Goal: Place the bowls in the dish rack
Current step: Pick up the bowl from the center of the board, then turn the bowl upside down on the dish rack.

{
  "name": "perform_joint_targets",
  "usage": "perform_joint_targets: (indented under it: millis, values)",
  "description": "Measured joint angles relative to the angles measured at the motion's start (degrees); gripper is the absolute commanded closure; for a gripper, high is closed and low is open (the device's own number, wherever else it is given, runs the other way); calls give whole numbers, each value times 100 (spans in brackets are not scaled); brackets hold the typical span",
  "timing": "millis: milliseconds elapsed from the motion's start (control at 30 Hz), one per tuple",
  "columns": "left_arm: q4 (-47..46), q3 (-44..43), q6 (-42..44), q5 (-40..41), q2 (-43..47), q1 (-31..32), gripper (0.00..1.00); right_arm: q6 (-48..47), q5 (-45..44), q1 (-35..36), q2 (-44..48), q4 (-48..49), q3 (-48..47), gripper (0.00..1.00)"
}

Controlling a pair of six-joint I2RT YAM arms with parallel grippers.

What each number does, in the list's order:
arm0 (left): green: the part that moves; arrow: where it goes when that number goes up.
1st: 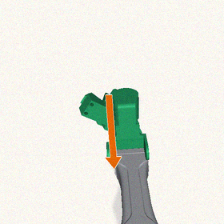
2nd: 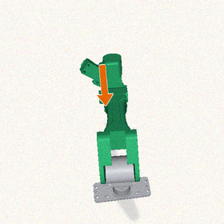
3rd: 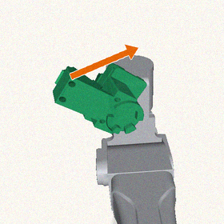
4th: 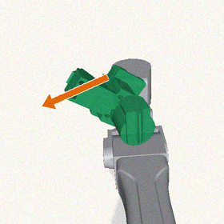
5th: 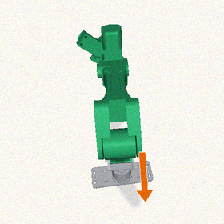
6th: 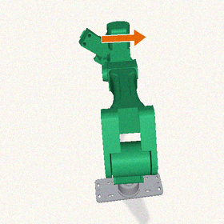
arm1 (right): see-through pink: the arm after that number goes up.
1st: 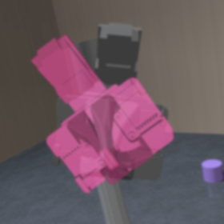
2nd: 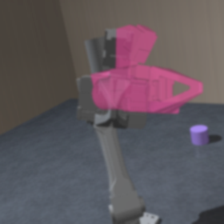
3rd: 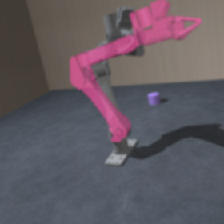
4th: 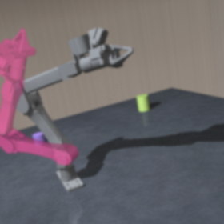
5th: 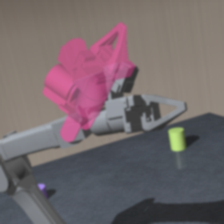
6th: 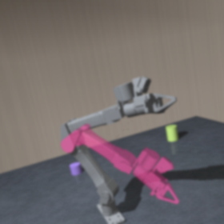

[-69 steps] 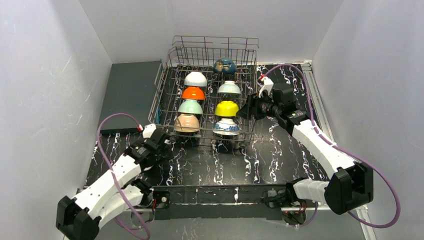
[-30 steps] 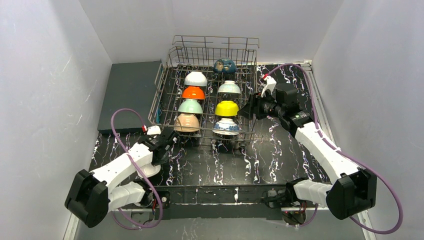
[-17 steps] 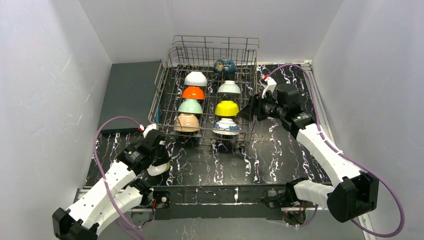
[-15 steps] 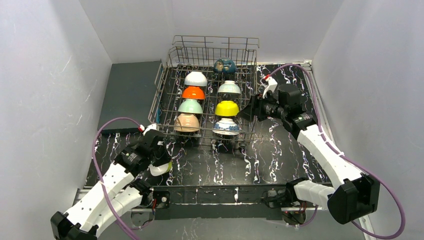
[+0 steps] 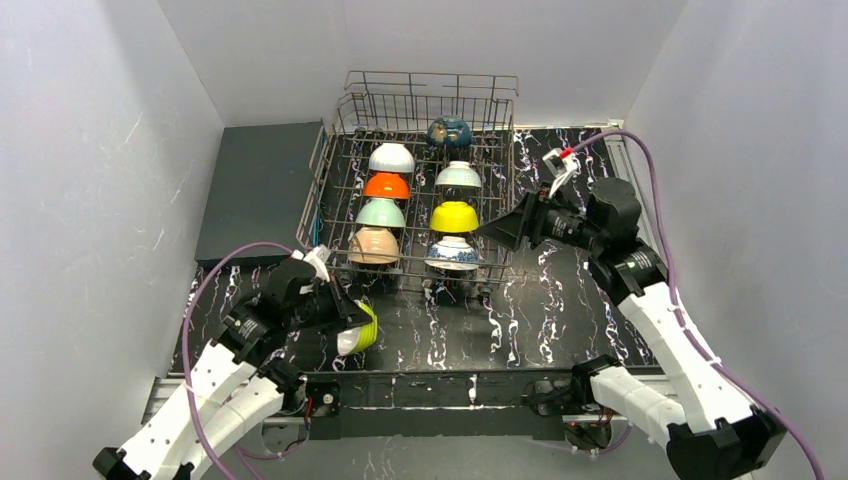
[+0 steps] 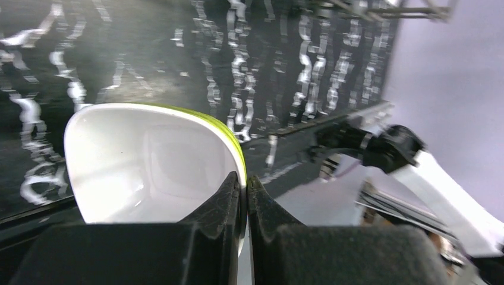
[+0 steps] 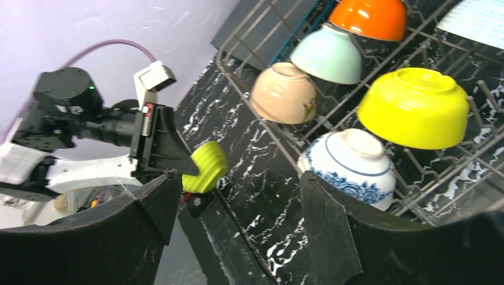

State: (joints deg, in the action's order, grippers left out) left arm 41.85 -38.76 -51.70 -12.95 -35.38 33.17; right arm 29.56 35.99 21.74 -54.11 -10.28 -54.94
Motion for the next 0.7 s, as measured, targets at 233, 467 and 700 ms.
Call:
perform_joint_targets:
  millis: [233, 467, 700]
  values:
    - [-940, 461, -664, -970, 763, 2, 100, 542, 212, 0, 623, 284, 94, 16]
    - [-1794, 160, -1027, -1493, 640, 2, 100, 671, 555, 0, 278, 643, 153, 15]
    - [-3504, -385, -1329, -2199, -382, 2, 100, 778, 901, 0, -201, 1390, 162, 13]
